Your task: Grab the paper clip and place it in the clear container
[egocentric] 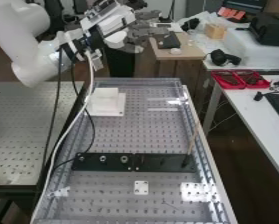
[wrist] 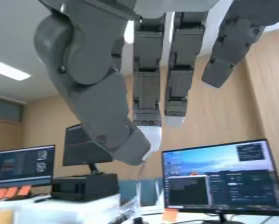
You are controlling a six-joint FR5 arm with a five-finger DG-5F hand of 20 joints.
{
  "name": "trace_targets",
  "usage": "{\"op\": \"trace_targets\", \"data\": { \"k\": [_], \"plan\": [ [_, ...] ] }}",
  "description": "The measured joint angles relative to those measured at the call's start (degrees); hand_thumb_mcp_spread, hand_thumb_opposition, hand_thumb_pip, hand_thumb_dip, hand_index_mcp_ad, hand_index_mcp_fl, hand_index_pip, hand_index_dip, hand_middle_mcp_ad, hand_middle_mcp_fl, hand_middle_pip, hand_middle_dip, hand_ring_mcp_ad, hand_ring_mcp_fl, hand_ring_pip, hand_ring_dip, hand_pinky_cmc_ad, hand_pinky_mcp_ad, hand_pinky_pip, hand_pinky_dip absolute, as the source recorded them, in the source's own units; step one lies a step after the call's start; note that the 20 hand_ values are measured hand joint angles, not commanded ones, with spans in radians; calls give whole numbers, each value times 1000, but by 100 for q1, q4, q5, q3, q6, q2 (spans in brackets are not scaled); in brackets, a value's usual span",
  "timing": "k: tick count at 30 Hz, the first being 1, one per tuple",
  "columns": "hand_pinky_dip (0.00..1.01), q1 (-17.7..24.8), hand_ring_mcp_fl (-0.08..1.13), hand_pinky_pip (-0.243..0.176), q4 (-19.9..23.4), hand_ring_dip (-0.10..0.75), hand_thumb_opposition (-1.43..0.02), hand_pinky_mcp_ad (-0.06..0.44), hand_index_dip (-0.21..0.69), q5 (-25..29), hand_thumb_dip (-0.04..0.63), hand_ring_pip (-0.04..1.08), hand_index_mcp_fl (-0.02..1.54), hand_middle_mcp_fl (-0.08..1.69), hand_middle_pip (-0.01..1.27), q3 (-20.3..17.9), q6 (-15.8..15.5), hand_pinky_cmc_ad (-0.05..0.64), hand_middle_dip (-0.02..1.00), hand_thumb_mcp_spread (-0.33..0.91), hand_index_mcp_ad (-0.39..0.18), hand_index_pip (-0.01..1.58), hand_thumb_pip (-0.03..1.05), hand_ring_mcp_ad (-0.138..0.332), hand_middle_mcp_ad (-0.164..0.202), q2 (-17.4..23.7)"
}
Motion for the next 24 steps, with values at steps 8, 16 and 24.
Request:
{"op": "trace_targets", "data": {
  "k": [8,16,24],
  "plan": [
    [195,614,654,99,-79,515,-1070,279,-175,223,298,140,391,922,787,226,57,457,717,684,-176,115,658,37,-35,-358],
    [195,826,654,99,-122,515,-1073,279,-175,549,298,140,391,922,787,450,68,457,717,688,-168,119,658,37,-35,-911],
    [195,886,658,99,-168,515,-1073,279,-175,971,298,148,391,923,787,550,41,461,717,688,-164,119,661,37,-35,-1363]
  ]
}}
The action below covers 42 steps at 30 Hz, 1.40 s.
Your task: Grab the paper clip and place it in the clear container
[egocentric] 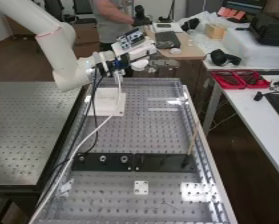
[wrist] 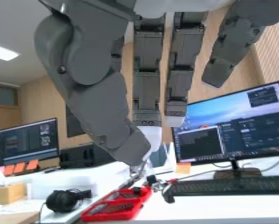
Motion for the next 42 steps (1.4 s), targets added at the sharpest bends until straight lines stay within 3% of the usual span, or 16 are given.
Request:
{"op": "trace_targets", "data": {
  "k": [13,27,31,34,38,42],
  "plan": [
    [195,186,628,99,-391,518,-1075,290,-175,424,298,197,387,923,785,525,31,461,709,688,-164,166,658,37,-37,-714],
    [195,302,616,99,-734,504,-1089,288,-175,528,298,211,360,913,789,770,92,461,702,675,-164,215,661,37,-26,-897],
    [211,301,515,99,-1069,489,-1084,290,-175,510,298,237,201,881,791,867,68,461,686,613,-164,278,674,37,-28,-913],
    [262,297,417,94,-1098,440,-997,290,-180,525,311,241,140,738,742,850,66,461,648,583,-164,319,815,33,-24,-909],
    [319,286,344,79,-1144,421,-925,290,-188,557,333,284,72,623,695,829,73,457,602,517,-164,340,862,37,-24,-890],
    [365,276,302,35,-1123,379,-881,290,-188,583,333,297,52,579,675,788,67,456,567,497,-168,354,876,35,-28,-843]
  ]
}}
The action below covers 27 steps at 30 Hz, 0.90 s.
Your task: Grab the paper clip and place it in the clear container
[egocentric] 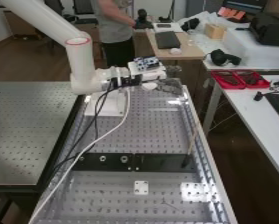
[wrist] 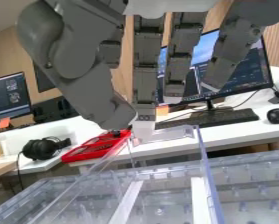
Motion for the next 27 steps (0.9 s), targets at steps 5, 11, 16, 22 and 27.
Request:
{"op": "trace_targets", "data": {
  "k": [5,11,16,22,27],
  "plan": [
    [380,-35,265,19,37,365,-857,288,-190,11,339,311,38,545,660,-62,7,454,557,492,-164,365,878,35,-26,136],
    [382,-108,241,17,-46,365,-850,288,-188,-56,339,307,21,499,595,-212,-1,431,557,459,-164,328,871,33,-24,675],
    [435,-184,202,-5,-272,365,-822,290,-188,-78,335,297,45,478,438,-344,-77,400,559,394,-164,197,757,49,-28,1191],
    [522,-386,164,-47,-868,358,-791,293,-185,-126,314,239,368,461,239,-458,-165,398,557,342,-141,150,670,93,-24,1939],
    [538,-557,168,-45,-1182,358,-777,330,-150,-112,284,215,541,461,187,-544,-284,401,557,332,-138,119,648,98,-23,2461]
  ]
}}
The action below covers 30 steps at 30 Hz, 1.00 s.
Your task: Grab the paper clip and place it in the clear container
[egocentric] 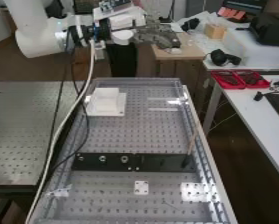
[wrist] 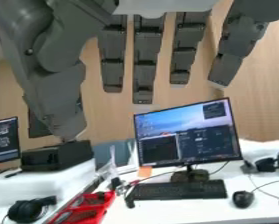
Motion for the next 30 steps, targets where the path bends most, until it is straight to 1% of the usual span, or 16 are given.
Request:
{"op": "trace_targets", "data": {
  "k": [2,3,4,5,8,10,11,13,16,19,21,23,28,30],
  "plan": [
    [534,-89,164,-45,-160,358,-777,333,-136,24,284,199,557,496,173,-29,-102,401,553,335,-129,101,646,98,-24,265],
    [545,-113,161,-45,-210,358,-777,340,-133,30,283,202,557,517,173,-29,-129,401,553,335,-129,101,646,101,-24,331],
    [553,-170,164,-45,-335,358,-777,342,-138,44,283,202,592,508,161,-28,-197,401,553,335,-129,91,646,105,-21,478],
    [553,-226,182,-45,-492,358,-780,342,-119,56,283,199,602,511,155,-18,-271,396,553,335,-129,93,646,108,-21,601],
    [553,-333,183,-44,-809,358,-782,344,-105,82,269,202,602,513,157,37,-416,415,557,335,-129,87,646,113,-21,767],
    [553,-389,182,-44,-993,358,-782,346,-103,111,269,168,599,511,138,93,-517,412,553,332,-129,72,646,115,-21,841],
    [553,-398,188,-44,-1021,358,-782,347,-103,119,269,168,599,513,138,103,-538,429,553,319,-129,70,646,113,-21,855],
    [553,-441,197,-47,-1142,358,-782,347,-103,157,269,152,599,510,138,140,-602,429,553,319,-129,68,600,113,-21,908],
    [553,-464,201,-44,-1191,358,-782,347,-87,164,264,154,599,520,129,152,-639,429,553,319,-129,72,599,113,-21,942],
    [553,-478,195,-44,-1243,358,-782,347,-87,147,264,119,604,520,127,172,-672,429,553,319,-129,72,599,113,-21,953],
    [553,-488,194,-44,-1267,358,-782,347,-87,128,253,122,604,520,129,183,-660,429,553,319,-129,70,595,115,-24,953],
    [553,-497,213,-44,-1302,358,-782,347,-79,111,253,122,604,520,129,201,-663,429,553,319,-129,72,593,113,-24,952],
    [553,-510,213,-44,-1391,358,-782,347,-77,101,253,119,606,524,126,241,-708,429,553,319,-129,66,585,113,-23,948],
    [553,-514,213,-47,-1399,358,-782,347,-75,102,253,119,606,527,126,239,-726,435,536,319,-129,66,585,113,-23,955]
  ]
}}
